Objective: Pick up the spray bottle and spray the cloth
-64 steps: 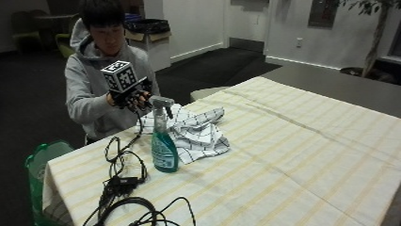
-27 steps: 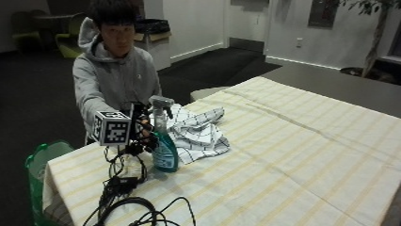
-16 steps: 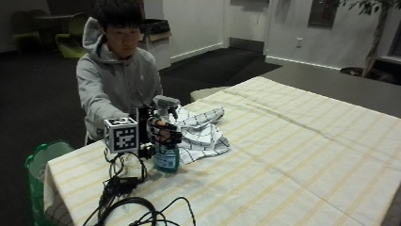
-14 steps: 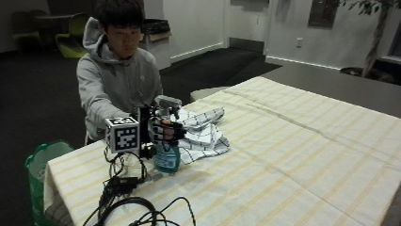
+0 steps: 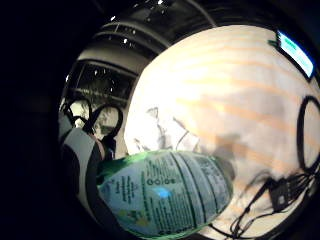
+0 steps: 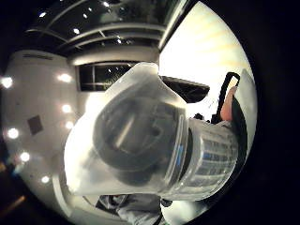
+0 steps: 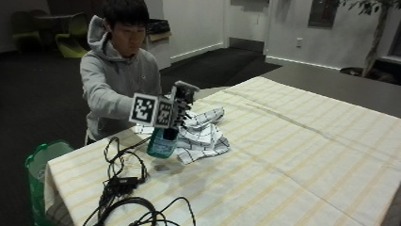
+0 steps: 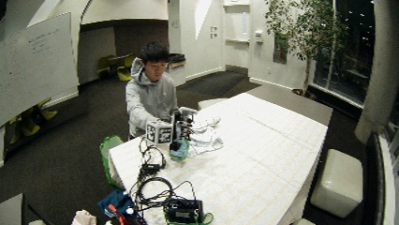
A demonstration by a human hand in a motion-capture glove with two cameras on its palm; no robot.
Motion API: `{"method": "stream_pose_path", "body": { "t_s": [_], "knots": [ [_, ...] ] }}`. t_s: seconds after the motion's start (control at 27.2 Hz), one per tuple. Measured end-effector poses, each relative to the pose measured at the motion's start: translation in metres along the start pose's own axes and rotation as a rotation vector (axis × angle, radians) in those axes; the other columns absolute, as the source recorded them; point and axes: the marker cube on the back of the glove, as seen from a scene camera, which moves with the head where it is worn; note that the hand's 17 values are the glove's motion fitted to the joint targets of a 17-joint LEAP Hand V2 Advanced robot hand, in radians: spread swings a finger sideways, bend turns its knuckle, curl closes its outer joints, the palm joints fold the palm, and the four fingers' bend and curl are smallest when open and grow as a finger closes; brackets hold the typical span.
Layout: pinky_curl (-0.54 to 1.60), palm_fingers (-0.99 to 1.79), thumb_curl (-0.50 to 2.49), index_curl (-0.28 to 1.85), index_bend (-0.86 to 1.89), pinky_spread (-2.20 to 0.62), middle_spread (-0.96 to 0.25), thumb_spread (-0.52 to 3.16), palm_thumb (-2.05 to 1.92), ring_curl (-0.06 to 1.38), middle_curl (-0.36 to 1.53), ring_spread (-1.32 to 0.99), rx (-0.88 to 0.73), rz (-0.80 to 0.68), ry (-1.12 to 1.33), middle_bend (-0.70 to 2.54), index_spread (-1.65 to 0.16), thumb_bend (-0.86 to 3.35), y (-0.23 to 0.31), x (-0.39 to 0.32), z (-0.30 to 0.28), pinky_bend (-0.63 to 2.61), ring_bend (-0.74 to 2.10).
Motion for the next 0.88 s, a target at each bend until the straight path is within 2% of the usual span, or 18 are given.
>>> {"method": "stream_pose_path", "body": {
  "t_s": [0.26, 0.48, 0.66, 0.88],
  "knots": [
    [0.38, 1.43, 0.58, 0.45, 0.46, -0.25, -0.10, 0.36, 0.96, 0.45, 0.50, -0.14, -0.394, 0.035, 0.367, 0.64, -0.20, -0.03, 0.018, -0.081, 0.031, 0.43, 0.73],
    [0.39, 1.42, 0.62, 0.47, 0.48, -0.27, -0.11, 0.30, 0.96, 0.46, 0.51, -0.15, -0.582, 0.121, 0.567, 0.66, -0.20, -0.03, 0.038, -0.074, 0.079, 0.44, 0.74],
    [0.40, 1.42, 0.64, 0.49, 0.48, -0.27, -0.11, 0.27, 0.96, 0.46, 0.52, -0.15, -0.651, 0.160, 0.652, 0.67, -0.20, -0.03, 0.049, -0.049, 0.108, 0.45, 0.74],
    [0.40, 1.41, 0.66, 0.50, 0.48, -0.27, -0.10, 0.25, 0.96, 0.47, 0.52, -0.15, -0.630, 0.147, 0.687, 0.67, -0.20, -0.03, 0.056, -0.063, 0.105, 0.45, 0.74]
  ]
}}
